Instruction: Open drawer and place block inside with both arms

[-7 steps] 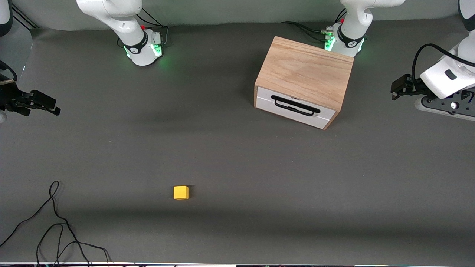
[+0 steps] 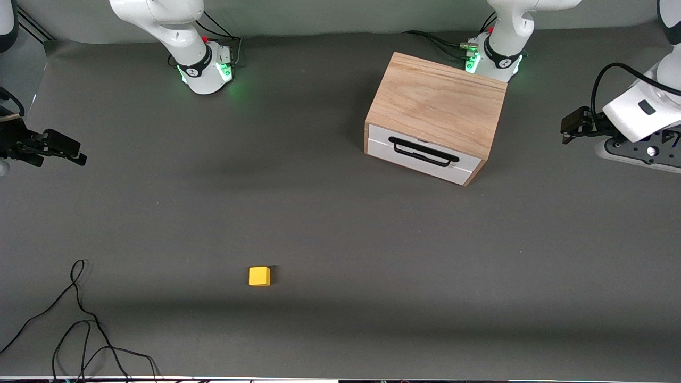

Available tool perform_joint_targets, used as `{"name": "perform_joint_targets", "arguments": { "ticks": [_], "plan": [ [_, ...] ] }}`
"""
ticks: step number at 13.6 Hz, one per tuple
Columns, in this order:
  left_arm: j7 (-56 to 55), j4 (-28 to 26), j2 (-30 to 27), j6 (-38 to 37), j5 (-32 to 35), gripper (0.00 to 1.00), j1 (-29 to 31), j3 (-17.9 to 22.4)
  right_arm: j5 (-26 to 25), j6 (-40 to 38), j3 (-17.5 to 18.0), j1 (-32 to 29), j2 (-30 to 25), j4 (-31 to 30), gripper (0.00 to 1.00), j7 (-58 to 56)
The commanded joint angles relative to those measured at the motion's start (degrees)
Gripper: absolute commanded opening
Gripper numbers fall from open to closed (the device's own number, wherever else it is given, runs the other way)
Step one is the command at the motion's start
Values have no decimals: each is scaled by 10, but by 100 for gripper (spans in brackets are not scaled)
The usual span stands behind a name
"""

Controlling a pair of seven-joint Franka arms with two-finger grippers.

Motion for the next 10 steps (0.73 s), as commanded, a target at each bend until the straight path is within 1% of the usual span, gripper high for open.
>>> {"name": "perform_joint_targets", "arguments": {
  "ticks": [1, 5, 6, 8, 10],
  "plan": [
    [5, 2, -2, -6, 0, 100, -1, 2, -6, 2, 2, 0, 4, 9, 100, 3],
    [5, 2, -2, -6, 0, 100, 0, 2, -5, 7, 8, 3, 13, 9, 100, 2],
    [5, 2, -2, -6, 0, 100, 0, 2, -8, 11, 11, 14, 25, 13, 100, 2],
    [5, 2, -2, -6, 0, 100, 0, 2, -2, 27, 12, 36, 62, 54, 100, 6],
    [5, 3, -1, -6, 0, 100, 0, 2, 0, 26, 12, 57, 115, 119, 100, 28]
  ]
}}
